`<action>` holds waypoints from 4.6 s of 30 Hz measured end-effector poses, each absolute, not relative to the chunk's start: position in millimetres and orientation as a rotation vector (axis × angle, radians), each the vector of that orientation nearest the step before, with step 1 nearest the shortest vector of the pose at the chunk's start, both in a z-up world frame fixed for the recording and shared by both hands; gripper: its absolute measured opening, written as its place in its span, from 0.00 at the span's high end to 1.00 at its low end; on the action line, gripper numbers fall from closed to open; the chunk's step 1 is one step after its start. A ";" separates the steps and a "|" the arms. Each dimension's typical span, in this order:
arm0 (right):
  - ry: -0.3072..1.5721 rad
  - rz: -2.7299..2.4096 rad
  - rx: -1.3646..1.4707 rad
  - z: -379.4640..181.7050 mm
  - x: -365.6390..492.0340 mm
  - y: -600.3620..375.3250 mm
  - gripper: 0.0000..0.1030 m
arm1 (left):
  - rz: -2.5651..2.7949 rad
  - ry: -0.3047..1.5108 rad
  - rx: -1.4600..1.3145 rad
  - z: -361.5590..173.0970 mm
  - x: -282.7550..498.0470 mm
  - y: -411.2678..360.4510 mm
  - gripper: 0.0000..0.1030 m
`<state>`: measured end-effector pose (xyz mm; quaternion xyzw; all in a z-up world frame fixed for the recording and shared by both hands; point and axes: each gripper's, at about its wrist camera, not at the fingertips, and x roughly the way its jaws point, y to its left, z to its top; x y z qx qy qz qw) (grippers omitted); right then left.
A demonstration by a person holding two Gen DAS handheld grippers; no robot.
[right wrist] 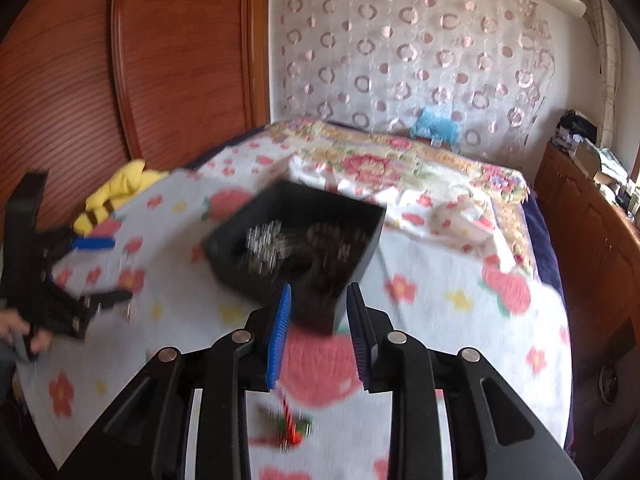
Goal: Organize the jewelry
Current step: 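Move left to the rose-gold flower charm while right grasps the red string bracelet, then close the left gripper on the flower charm while right lifts the red bracelet, then carry the flower charm into the box with left while right drops the red bracelet in, then move left to the gold ring while right moves to the green chain pendant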
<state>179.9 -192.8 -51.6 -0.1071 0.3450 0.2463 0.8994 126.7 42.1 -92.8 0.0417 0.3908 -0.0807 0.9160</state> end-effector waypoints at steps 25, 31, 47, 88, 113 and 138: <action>0.823 0.610 -0.280 -92.1 150.1 -176.4 0.96 | -0.234 0.905 0.135 -110.1 129.6 26.8 0.07; 0.752 0.598 -0.221 -74.6 131.7 -187.3 0.96 | -0.235 0.905 0.135 -110.6 127.5 26.5 0.07; 0.758 0.573 -0.123 -82.0 109.2 -199.8 0.96 | -0.280 0.866 0.144 -100.7 111.3 22.9 0.45; 0.624 0.546 -0.200 -21.4 158.9 -188.6 0.96 | -0.305 0.699 0.096 -46.3 122.2 -13.0 0.86; 0.662 0.530 -0.060 -9.3 249.9 -195.6 0.79 | -0.271 0.664 0.097 -19.0 197.4 -45.3 0.86; 0.727 0.511 -0.142 -62.3 169.3 -231.1 0.78 | -0.256 0.656 0.090 -18.4 198.8 -55.6 0.41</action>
